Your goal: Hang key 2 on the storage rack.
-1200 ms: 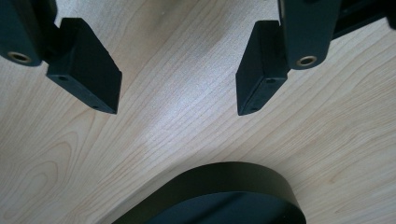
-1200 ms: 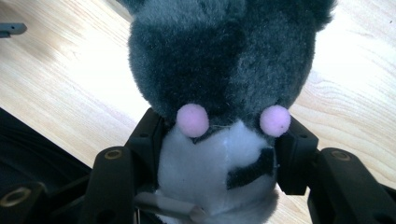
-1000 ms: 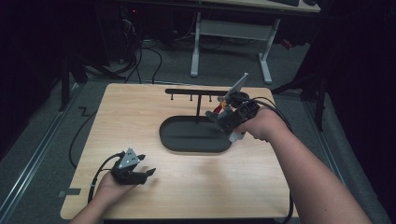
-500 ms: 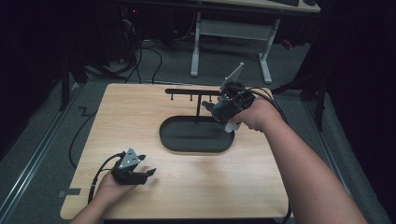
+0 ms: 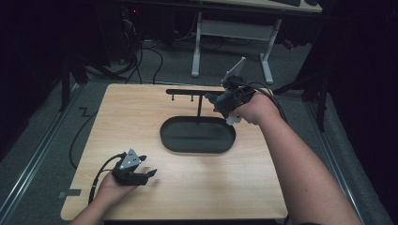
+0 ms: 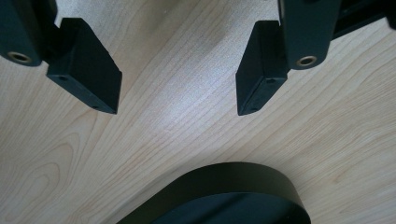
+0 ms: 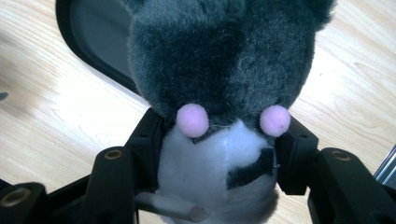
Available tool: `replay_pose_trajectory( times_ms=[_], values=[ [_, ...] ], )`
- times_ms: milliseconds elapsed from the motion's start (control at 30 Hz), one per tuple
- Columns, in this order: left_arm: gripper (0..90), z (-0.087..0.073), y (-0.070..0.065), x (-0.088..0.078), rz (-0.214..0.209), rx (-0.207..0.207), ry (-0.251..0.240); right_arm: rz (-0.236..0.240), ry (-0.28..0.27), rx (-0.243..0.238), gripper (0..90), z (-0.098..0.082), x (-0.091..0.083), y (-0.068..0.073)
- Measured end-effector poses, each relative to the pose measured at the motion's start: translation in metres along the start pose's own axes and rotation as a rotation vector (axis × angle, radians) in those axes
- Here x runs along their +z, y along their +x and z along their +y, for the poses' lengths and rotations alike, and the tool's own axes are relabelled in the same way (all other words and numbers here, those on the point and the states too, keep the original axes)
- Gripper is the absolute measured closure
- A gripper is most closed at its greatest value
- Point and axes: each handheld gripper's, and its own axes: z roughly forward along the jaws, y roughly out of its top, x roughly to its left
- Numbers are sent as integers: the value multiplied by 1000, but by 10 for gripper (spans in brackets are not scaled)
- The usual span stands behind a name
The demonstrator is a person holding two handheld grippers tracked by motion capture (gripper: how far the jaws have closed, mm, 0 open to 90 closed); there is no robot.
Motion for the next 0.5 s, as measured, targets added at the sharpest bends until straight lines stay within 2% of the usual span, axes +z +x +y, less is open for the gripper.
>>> replay_pose_trajectory(
  times_ms=[367, 500],
  values=[
    [320, 0, -1, 2, -2, -1, 0, 32, 52, 10, 455, -7, 42, 2],
    [320, 0, -2, 2, -3, 2, 4, 46, 50, -2, 454, -7, 56, 2]
  ],
)
